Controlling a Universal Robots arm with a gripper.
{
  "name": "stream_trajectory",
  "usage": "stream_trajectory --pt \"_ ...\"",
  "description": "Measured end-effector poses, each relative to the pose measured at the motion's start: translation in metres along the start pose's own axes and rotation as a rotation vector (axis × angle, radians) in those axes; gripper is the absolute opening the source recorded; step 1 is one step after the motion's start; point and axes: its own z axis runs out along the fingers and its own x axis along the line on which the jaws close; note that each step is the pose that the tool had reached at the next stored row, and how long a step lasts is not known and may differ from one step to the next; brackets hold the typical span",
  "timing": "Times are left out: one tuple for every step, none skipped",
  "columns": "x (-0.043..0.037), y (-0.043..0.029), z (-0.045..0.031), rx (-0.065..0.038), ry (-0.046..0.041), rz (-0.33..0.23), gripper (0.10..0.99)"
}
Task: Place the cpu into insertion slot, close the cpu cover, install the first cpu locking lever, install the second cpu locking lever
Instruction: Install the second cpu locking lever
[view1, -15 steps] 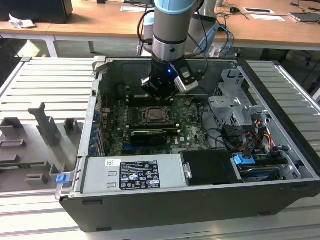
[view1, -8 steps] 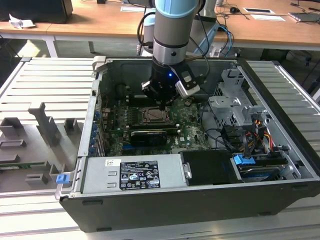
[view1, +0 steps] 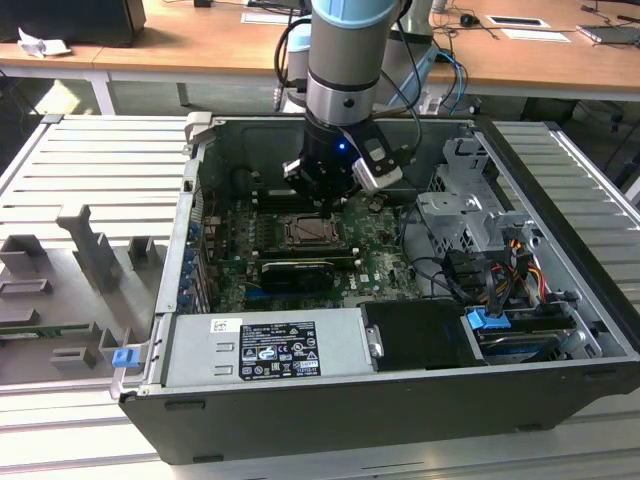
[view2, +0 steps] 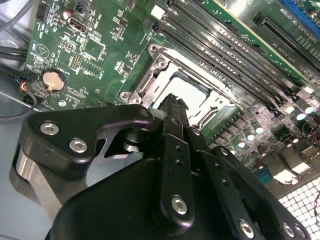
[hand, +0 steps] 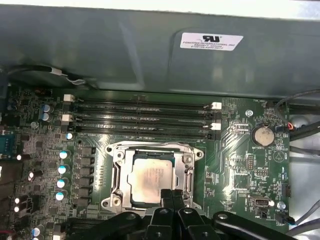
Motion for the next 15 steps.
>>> stream_trajectory --pt "0.0001 -0.0014 -0.0001 0.000 0.0001 0.000 0.106" --pt "0.0002 -0.0028 -0.0002 0.000 0.0001 0.000 0.106" --pt "0.0004 -0.0050 -0.0002 0.000 0.0000 0.000 0.106" --pt "0.0004 -0.0061 -0.0003 0.000 0.0000 0.000 0.106" --pt "0.0005 -0.0073 -0.0003 0.000 0.0000 0.000 0.106" --pt "0.0006 -0.0086 -0.0003 -0.001 -0.0001 0.000 0.106" --pt "0.0006 -0.0095 -0.0003 -0.001 -0.0001 0.000 0.106" --pt "0.0007 -0.0104 -0.0003 -0.001 -0.0001 0.000 0.106" --pt "0.0007 -0.0113 -0.0003 -0.001 -0.0001 0.000 0.106" --pt "0.0008 -0.0131 -0.0002 -0.002 -0.0001 0.000 0.106" --pt "0.0010 -0.0149 -0.0002 -0.003 -0.0002 0.000 0.106" --pt "0.0013 -0.0178 -0.0002 -0.004 -0.0003 0.000 0.106" --pt "0.0015 -0.0208 -0.0002 -0.008 -0.0004 0.000 0.106" --pt "0.0017 -0.0248 -0.0002 -0.017 -0.0010 0.000 0.106" --pt "0.0019 -0.0277 0.0000 -0.034 -0.0019 0.000 0.106"
